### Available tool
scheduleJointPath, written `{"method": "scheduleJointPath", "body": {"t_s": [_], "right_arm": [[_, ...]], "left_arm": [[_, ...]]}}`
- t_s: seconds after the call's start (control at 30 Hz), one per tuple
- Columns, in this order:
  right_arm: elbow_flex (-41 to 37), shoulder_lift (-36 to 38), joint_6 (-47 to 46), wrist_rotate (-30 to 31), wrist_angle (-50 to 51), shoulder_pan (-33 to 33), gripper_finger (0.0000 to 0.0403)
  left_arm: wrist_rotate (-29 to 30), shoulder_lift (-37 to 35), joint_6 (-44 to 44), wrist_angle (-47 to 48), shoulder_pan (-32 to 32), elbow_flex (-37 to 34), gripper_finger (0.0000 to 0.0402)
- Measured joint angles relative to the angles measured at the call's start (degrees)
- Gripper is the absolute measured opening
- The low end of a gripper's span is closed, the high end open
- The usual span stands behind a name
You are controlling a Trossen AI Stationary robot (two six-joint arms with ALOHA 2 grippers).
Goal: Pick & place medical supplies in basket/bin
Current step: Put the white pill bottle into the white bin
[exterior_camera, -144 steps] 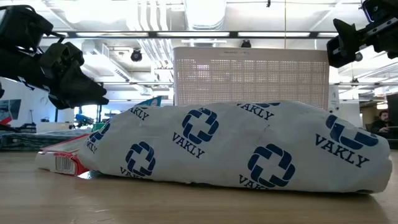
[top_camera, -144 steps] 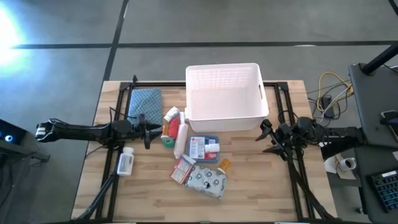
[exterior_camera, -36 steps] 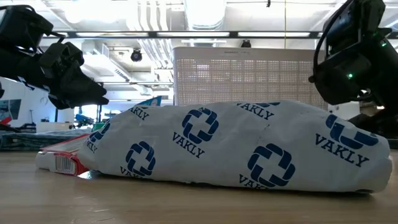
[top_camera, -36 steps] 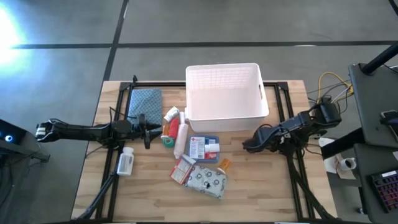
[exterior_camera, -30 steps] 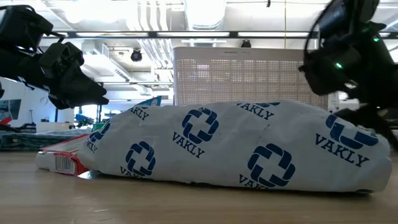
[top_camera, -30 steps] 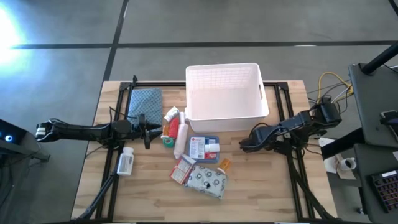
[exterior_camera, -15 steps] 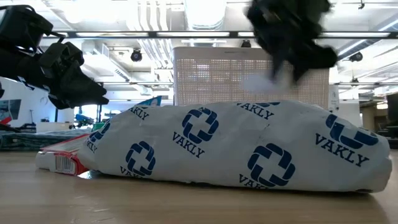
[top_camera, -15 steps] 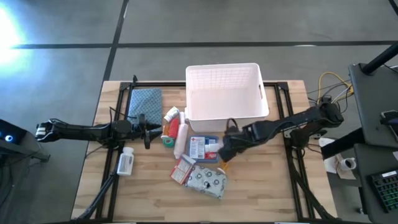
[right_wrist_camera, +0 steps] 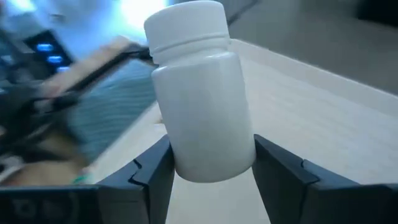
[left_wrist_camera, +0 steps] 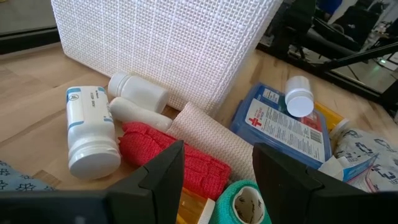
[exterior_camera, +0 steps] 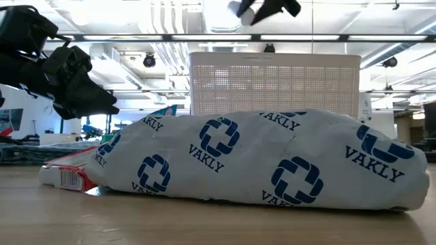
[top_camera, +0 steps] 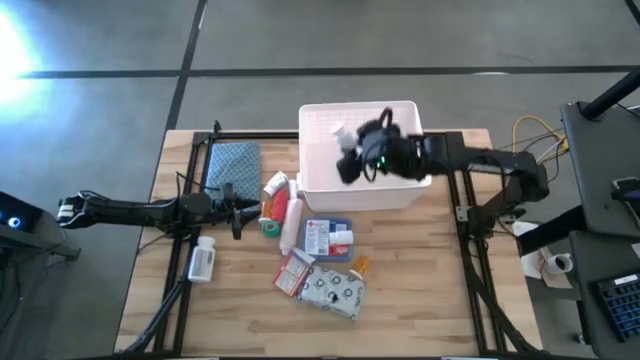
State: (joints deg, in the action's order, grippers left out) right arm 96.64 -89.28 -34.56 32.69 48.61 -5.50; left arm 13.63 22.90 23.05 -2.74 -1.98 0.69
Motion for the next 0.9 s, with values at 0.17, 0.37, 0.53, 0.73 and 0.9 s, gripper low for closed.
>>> {"method": "scheduleJointPath", "body": {"t_s": [0.17, 0.37, 0.53, 0.73, 0.9], "right_arm": [[-0.86, -0.15, -2.91, 0.27, 11.84, -6.29, 0.0195], [-3.53, -0.19, -8.08, 0.02, 20.35, -7.52, 0.0252], [-5.11, -0.19, -8.97, -0.16, 21.29, -6.03, 0.0290], [-5.16, 0.05, 0.18, -2.80, 21.50, 0.47, 0.0313], [-5.16, -0.20, 11.82, -5.28, 21.30, 10.52, 0.0313]], "left_arm": [[0.00, 0.02, 0.00, 0.00, 0.00, 0.00, 0.0171], [0.00, 0.02, 0.00, -0.02, 0.02, 0.00, 0.0171], [0.00, 0.02, -0.02, -0.02, 0.01, -0.01, 0.0171], [0.00, 0.02, 0.00, -0.01, 0.01, -0.02, 0.0171], [0.00, 0.02, -0.01, -0.01, 0.01, -0.02, 0.0171]]}}
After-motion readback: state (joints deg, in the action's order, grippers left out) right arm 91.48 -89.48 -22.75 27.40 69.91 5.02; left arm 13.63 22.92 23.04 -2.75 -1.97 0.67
